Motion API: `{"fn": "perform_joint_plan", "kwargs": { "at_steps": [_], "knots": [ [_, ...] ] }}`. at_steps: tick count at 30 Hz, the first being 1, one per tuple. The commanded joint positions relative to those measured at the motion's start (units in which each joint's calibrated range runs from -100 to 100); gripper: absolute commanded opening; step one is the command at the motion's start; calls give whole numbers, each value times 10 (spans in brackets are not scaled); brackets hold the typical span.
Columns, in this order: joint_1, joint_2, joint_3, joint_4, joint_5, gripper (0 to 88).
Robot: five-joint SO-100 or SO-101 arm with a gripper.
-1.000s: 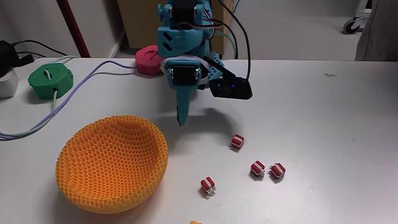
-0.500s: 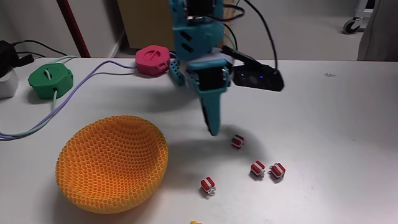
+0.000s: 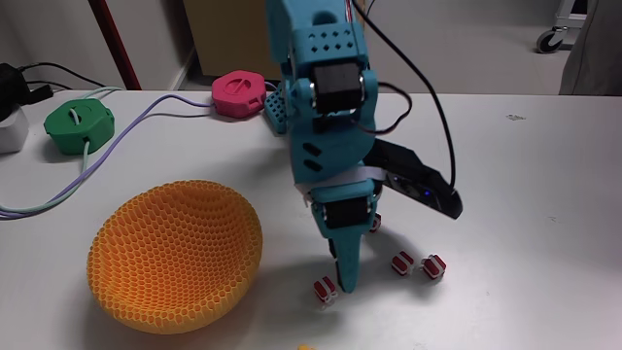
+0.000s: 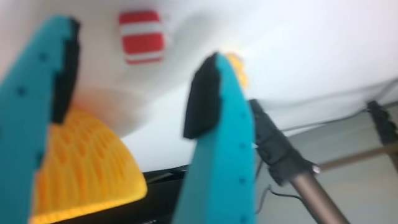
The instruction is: Place cube pieces into the yellow basket
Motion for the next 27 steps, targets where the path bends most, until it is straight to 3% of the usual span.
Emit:
{"fn": "perform_joint_plan", "kwargs": {
  "at_steps": [1,13,19,23,27],
  "knots": [
    [26,19,-43,-11,5,279],
    [51,89,-66,-57,24,248],
    [29,108,-81,-57,25,158],
    [15,111,-71,-61,27,4],
    [31,73,-96,-18,18,0]
  ]
}}
